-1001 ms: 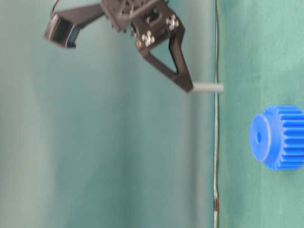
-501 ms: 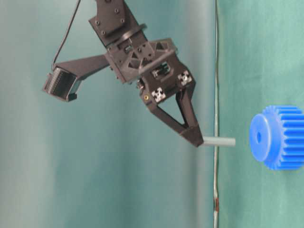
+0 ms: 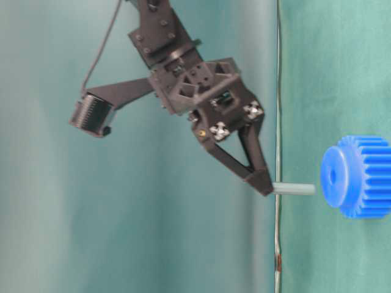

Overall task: Insert the shaft placed at a random location into the center hole of the medium gear at another random location.
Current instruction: 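Lift the shaft and carry it left over the blue gear's hole, then align the shaft above the gear's center hole and lower it in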

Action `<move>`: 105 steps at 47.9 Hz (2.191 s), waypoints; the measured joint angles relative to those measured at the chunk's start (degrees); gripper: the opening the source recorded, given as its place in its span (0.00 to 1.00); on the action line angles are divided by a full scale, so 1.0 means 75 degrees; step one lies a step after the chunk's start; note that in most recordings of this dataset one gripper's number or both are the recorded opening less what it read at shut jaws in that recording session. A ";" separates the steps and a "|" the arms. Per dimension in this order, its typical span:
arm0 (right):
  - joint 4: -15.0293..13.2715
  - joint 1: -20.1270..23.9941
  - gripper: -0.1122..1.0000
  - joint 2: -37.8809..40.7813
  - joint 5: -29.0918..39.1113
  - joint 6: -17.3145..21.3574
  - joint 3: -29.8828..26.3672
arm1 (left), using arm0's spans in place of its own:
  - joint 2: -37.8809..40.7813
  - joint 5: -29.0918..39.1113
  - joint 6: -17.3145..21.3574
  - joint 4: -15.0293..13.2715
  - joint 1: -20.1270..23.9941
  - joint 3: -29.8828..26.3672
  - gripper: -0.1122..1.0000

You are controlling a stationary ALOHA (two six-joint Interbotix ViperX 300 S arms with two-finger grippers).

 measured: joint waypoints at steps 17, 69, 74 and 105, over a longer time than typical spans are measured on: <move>0.0000 0.0000 0.22 0.0246 -0.0059 -0.0012 0.0012 | 0.0012 0.0000 0.0000 0.0000 0.0000 0.0000 0.10; 0.0012 0.0000 0.22 0.0082 0.0293 -0.0012 0.0141 | 0.0012 0.0000 0.0000 0.0000 0.0000 0.0000 0.10; 0.0012 0.0000 0.22 0.0211 0.0199 0.0000 0.0152 | 0.0012 0.0000 0.0012 0.0000 0.0000 0.0000 0.10; 0.0059 0.0000 0.22 0.0609 0.0023 0.0000 0.0141 | 0.0012 0.0000 0.0000 0.0000 0.0000 0.0000 0.10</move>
